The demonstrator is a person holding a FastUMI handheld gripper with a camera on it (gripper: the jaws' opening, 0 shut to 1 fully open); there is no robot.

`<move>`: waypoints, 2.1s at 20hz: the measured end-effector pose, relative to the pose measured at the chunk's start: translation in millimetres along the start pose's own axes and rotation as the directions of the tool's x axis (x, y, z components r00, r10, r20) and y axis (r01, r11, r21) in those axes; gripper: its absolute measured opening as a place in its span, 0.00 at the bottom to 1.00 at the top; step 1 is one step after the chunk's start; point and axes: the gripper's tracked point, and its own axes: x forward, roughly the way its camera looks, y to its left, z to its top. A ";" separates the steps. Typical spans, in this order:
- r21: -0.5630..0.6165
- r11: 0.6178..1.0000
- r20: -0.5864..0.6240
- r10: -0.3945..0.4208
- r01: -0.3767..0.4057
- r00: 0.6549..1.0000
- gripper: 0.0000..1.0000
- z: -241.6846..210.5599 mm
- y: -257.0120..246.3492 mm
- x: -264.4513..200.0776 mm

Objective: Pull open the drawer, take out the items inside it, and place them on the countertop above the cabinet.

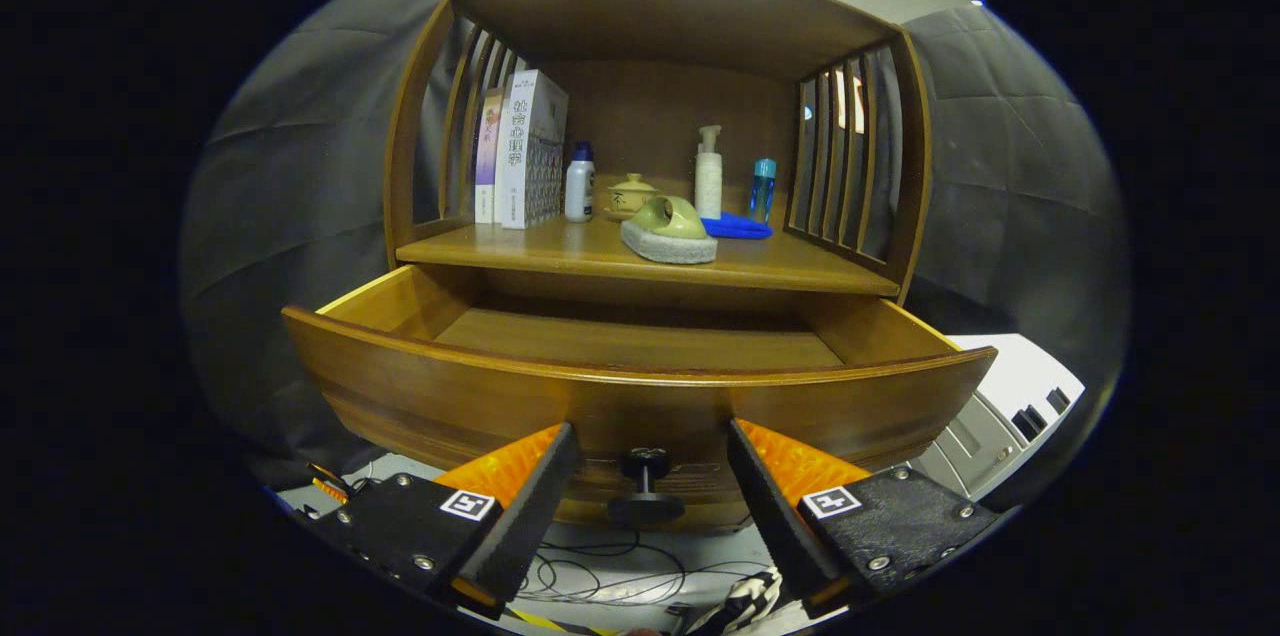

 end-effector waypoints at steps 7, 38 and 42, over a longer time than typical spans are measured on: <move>0.012 1.000 0.046 0.000 -0.001 0.999 0.95 12.7 -0.2 32.9; 0.020 1.000 0.287 0.004 -0.010 0.958 0.94 142.5 3.5 12.3; 0.023 1.000 0.354 0.004 -0.014 0.935 0.94 179.7 3.5 -62.5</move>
